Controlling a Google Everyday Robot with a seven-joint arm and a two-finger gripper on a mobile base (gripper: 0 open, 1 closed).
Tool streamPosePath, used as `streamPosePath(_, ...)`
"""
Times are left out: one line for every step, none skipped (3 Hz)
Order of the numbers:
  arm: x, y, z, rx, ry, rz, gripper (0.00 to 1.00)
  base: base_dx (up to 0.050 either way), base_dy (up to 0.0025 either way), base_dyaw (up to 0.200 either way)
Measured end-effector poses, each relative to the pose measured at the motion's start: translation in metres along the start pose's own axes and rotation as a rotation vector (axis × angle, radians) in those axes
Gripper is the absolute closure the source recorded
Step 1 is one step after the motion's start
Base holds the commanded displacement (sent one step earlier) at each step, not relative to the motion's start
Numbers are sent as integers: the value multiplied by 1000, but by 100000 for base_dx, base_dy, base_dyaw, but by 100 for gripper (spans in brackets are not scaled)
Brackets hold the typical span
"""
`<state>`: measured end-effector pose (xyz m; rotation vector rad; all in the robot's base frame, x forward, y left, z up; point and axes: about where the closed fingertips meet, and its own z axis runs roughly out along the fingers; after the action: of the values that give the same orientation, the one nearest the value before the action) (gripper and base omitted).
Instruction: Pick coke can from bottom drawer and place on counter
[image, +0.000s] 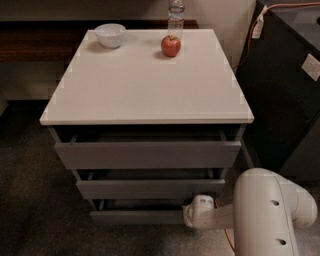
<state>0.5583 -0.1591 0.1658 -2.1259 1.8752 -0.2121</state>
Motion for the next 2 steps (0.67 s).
streamPosePath(0, 0, -1, 0, 0, 0, 100, 0, 0, 0)
streamPosePath(-12, 14, -11, -5, -10, -24, 100, 0, 0, 0)
